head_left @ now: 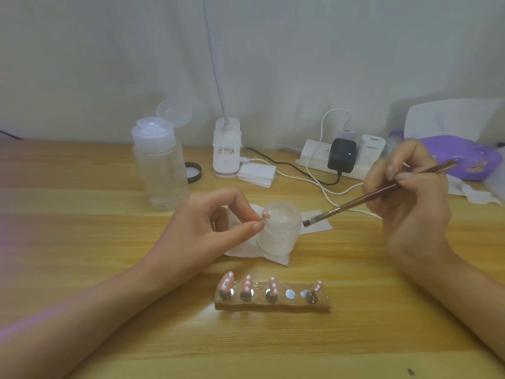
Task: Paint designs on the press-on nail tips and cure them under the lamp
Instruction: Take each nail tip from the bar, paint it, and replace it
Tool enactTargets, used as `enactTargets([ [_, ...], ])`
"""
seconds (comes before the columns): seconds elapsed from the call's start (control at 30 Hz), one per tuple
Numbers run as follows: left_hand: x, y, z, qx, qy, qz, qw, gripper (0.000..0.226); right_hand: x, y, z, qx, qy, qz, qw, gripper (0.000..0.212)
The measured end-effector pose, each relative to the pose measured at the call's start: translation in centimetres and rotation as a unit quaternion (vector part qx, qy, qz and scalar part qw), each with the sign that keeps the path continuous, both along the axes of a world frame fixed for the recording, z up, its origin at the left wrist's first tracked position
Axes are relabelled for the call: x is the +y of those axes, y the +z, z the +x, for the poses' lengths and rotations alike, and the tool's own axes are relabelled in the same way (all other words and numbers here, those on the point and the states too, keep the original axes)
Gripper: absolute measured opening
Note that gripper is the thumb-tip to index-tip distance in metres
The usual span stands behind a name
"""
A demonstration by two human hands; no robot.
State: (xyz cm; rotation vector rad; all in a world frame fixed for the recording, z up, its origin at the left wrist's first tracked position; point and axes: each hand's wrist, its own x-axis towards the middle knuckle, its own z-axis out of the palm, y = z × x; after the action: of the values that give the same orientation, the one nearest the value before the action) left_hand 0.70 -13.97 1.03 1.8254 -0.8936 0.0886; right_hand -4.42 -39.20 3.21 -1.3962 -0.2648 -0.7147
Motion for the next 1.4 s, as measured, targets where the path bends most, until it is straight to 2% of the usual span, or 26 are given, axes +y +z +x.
enactTargets([
  [0.1, 0.0, -0.1, 0.1, -0.003, 0.000, 0.006, 1.000, 0.015, 0.1, -0.2, 0.2, 0.034, 0.006, 0.053, 0.998, 0.010],
  [0.23, 0.0, -0.1, 0.2, 0.002, 0.002, -0.002, 1.000, 0.014, 1.2, -0.9, 0.5, 0.135, 0.024, 0.145, 0.980, 0.026],
  [0.37, 0.0, -0.1, 0.2, 0.005, 0.004, -0.012, 1.000, 0.013, 2.0, -1.5, 0.3, 0.200, 0.044, 0.136, 0.969, 0.023],
  [0.63, 0.0, -0.2, 0.2, -0.018, -0.003, -0.007, 1.000, 0.012, 2.3, -1.5, 0.2, 0.205, 0.054, 0.114, 0.971, 0.026],
  [0.83, -0.1, 0.0, 0.1, -0.019, 0.000, -0.007, 1.000, 0.014, 2.4, -1.3, 0.0, 0.194, 0.019, 0.115, 0.974, 0.024],
  [1.0, -0.1, 0.0, 0.0, -0.024, 0.002, -0.007, 1.000, 0.014, 2.6, -1.2, -0.1, 0.176, 0.060, 0.104, 0.977, 0.026],
  [1.17, 0.0, 0.0, 0.0, -0.031, 0.001, 0.003, 0.999, 0.014, 2.2, -1.4, -0.1, 0.187, 0.020, 0.108, 0.976, 0.025],
  [1.3, 0.0, 0.0, 0.0, -0.036, 0.002, 0.011, 0.999, 0.014, 2.6, -1.1, -0.2, 0.156, 0.060, 0.104, 0.980, 0.025],
  [1.4, -0.1, 0.1, -0.1, -0.031, 0.004, 0.009, 0.999, 0.014, 2.6, -1.2, -0.3, 0.161, 0.046, 0.084, 0.982, 0.027],
])
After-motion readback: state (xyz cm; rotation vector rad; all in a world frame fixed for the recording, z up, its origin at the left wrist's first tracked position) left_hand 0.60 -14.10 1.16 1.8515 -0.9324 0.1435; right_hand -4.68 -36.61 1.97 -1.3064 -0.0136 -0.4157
